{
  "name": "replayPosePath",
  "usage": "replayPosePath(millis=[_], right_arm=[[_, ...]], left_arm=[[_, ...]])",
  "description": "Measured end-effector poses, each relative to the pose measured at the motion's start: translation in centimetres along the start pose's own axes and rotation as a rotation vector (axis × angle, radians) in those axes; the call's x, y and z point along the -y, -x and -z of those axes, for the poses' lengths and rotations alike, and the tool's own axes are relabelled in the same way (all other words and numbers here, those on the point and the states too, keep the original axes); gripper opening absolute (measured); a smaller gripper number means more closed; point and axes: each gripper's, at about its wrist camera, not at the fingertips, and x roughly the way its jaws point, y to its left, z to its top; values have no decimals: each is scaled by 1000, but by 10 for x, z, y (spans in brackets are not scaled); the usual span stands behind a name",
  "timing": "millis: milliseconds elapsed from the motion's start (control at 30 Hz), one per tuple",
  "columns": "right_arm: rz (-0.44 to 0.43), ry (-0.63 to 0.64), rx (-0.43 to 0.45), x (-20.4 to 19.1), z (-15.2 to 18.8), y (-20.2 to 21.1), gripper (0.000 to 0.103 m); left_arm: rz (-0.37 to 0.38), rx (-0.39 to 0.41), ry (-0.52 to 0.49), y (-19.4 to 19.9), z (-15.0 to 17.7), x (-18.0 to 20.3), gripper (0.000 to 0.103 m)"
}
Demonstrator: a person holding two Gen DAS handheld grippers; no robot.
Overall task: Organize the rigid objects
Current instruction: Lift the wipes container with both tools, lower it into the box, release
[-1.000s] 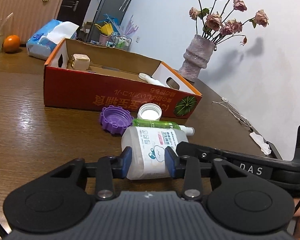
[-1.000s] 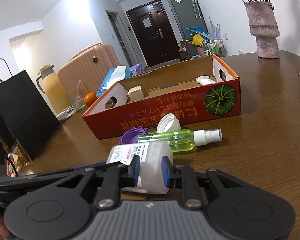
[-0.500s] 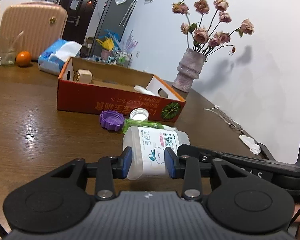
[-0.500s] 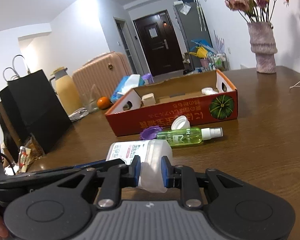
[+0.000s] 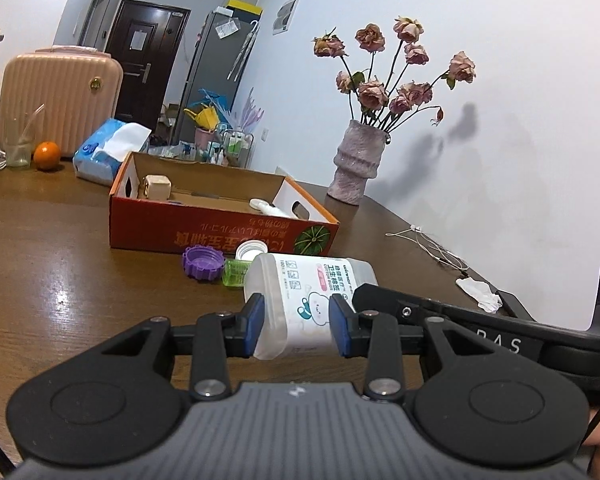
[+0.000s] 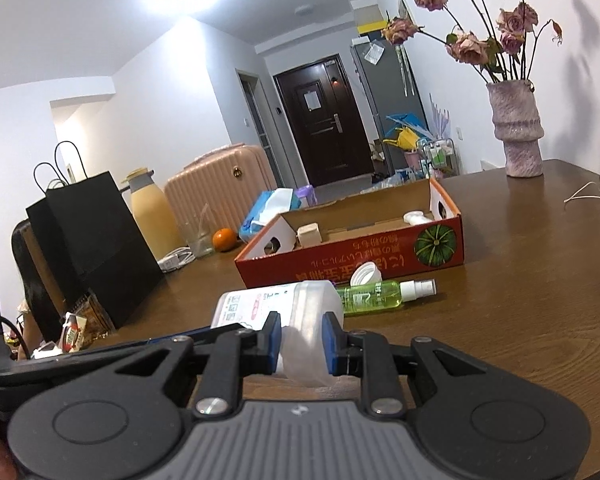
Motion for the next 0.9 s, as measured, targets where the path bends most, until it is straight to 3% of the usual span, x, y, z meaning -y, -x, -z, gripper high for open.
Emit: replayPosePath(millis=[400, 700, 900], right_arm=[[-6, 17, 17, 13, -34, -34, 22], [-4, 52, 40, 33, -96, -106, 22], [-19, 2, 35, 62, -140, -170, 22]], left_arm=[[-9, 17, -22, -41, -42, -9, 36], [-23, 31, -60, -115, -107, -30, 34], [-36, 12, -86, -179, -155, -50, 34]])
